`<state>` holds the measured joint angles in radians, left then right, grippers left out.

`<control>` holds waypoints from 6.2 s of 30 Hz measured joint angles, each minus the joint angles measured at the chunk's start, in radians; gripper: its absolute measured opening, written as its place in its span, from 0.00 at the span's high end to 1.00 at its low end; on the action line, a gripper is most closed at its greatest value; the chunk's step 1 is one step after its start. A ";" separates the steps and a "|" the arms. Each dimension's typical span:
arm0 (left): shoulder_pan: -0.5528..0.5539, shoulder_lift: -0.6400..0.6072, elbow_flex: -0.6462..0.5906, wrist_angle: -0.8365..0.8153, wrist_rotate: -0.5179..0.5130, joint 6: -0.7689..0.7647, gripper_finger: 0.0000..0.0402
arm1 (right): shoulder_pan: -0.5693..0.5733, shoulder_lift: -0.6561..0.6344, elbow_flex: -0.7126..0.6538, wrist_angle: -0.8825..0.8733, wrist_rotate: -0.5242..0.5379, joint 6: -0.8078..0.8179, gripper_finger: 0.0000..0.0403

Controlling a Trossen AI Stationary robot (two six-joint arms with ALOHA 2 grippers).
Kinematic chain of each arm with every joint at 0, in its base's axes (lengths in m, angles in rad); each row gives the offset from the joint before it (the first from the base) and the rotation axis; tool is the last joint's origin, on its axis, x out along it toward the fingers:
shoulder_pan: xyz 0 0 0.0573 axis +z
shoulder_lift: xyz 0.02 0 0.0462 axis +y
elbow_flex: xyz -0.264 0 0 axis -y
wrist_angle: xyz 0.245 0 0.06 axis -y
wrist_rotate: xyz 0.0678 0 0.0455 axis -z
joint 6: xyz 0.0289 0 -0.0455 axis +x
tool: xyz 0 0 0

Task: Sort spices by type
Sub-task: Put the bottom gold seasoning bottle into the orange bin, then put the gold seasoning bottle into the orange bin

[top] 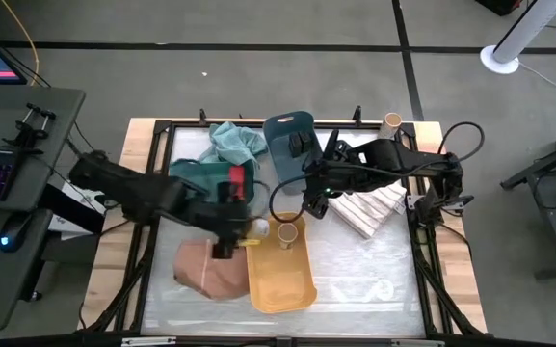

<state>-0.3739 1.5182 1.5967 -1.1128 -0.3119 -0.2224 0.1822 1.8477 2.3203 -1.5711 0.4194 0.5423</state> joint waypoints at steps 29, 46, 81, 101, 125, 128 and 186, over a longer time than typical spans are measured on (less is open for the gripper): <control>0.094 0.383 0.000 0.015 0.149 0.279 0.28 | -0.005 0.001 0.000 0.000 -0.003 0.027 0.13; 0.099 0.363 0.134 -0.048 0.156 0.282 0.25 | -0.008 0.001 0.000 0.000 -0.003 0.019 0.13; -0.006 -0.544 -0.502 0.489 -0.322 -0.240 0.25 | -0.585 -0.569 -1.228 0.330 0.251 0.865 0.86; 0.343 -0.548 -0.506 0.801 -0.441 0.077 0.25 | -1.085 -0.352 -1.289 0.776 0.415 0.693 1.00; 0.433 -0.552 -0.506 0.708 -0.318 0.182 0.25 | -0.954 -0.250 -1.283 0.863 0.292 0.428 1.00; 0.433 -0.552 -0.506 0.701 -0.318 0.182 0.25 | -0.908 -0.253 -1.283 0.857 0.268 0.423 1.00; 0.338 -0.551 -0.505 0.669 -0.075 -0.428 0.25 | 0.237 -0.395 -1.289 0.885 -0.270 0.451 1.00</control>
<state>-0.0360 0.9676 1.0916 -0.4437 -0.3869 -0.6505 0.4193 1.4528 1.0313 -0.6866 0.1496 0.9929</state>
